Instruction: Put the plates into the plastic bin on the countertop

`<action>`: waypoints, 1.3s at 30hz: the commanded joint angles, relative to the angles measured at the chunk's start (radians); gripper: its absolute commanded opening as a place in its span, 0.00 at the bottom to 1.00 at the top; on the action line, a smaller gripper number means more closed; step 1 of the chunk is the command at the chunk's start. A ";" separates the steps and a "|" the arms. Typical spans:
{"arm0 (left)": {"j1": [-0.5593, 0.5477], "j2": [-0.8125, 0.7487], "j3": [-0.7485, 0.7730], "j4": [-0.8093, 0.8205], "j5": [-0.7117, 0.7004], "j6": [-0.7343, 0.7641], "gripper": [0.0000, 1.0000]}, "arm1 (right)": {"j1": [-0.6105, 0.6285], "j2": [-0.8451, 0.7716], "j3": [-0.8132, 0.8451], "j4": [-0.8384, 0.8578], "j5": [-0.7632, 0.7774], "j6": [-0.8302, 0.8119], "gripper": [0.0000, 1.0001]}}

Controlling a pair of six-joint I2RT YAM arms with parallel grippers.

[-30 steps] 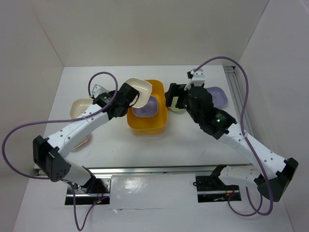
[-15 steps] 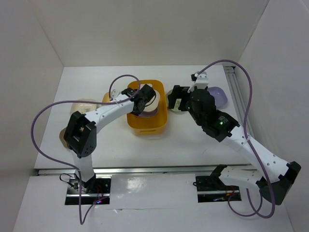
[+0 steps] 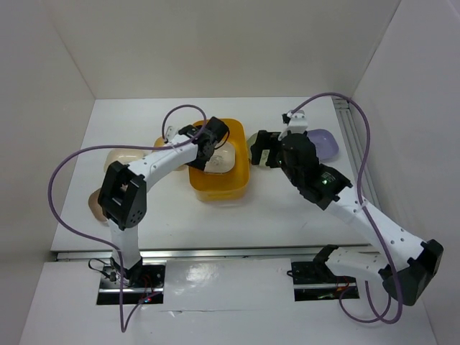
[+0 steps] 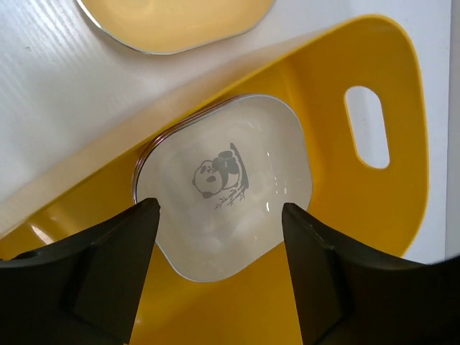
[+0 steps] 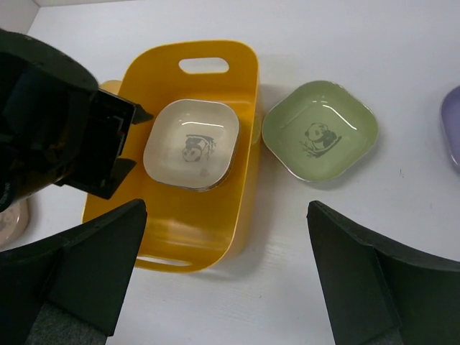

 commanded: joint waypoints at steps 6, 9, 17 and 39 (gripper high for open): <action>-0.042 -0.219 -0.007 0.077 -0.004 0.329 0.91 | -0.356 0.211 -0.075 0.116 -0.273 0.059 0.99; -0.052 -0.302 -0.041 0.077 -0.004 0.489 0.99 | -0.436 0.340 -0.049 0.154 -0.337 0.059 0.96; -0.061 -0.607 -0.311 0.055 0.048 0.739 0.99 | -0.519 0.593 0.014 0.297 -0.434 0.071 0.89; -0.070 -1.019 -0.610 0.015 0.075 0.808 0.99 | -0.491 0.853 0.155 0.185 -0.193 0.186 0.00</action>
